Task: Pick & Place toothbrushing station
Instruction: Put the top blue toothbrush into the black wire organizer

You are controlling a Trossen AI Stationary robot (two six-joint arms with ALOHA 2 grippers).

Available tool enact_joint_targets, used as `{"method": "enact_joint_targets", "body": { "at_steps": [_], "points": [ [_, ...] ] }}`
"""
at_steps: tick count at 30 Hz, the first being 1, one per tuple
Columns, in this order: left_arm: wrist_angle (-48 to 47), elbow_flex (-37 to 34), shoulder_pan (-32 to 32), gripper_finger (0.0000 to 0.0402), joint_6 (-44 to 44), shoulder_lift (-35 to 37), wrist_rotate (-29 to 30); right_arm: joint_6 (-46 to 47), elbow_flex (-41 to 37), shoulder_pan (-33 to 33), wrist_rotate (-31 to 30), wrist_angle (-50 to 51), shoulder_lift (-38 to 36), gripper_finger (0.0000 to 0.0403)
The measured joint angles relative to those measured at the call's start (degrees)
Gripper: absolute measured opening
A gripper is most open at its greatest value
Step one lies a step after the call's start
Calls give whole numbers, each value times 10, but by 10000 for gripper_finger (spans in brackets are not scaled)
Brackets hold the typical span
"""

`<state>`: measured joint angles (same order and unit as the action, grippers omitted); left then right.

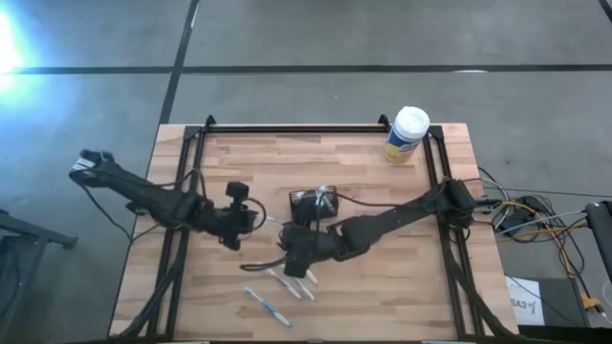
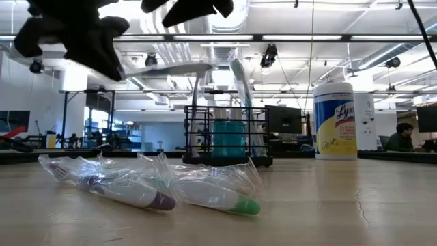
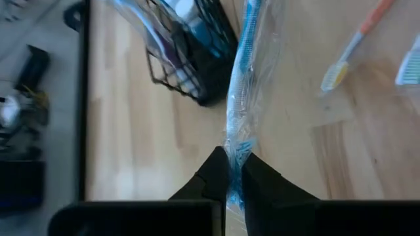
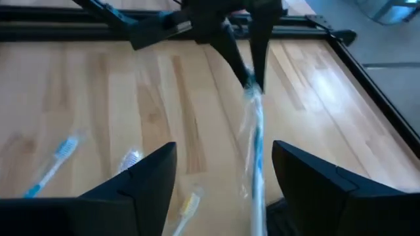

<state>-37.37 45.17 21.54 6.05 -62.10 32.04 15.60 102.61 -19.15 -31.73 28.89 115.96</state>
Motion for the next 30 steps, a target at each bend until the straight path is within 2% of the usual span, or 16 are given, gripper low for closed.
{"method": "enact_joint_targets", "body": {
  "at_steps": [6, 11, 21, 30],
  "points": [
    [-27, 52, 27, 23, 11, -39, 63, -8, 28, 18, 16, 56, 0, 256],
    [-26, 78, 32, 23, 33, -76, 91, -3, 25, 22, 20, 65, 0, 256],
    [-27, 125, 60, 24, 49, -114, 110, 38, 21, 22, 17, 117, 0, 240],
    [-27, 143, 85, 24, 55, -120, 120, 39, 21, 22, -2, 126, 0, 199]
  ]
}}
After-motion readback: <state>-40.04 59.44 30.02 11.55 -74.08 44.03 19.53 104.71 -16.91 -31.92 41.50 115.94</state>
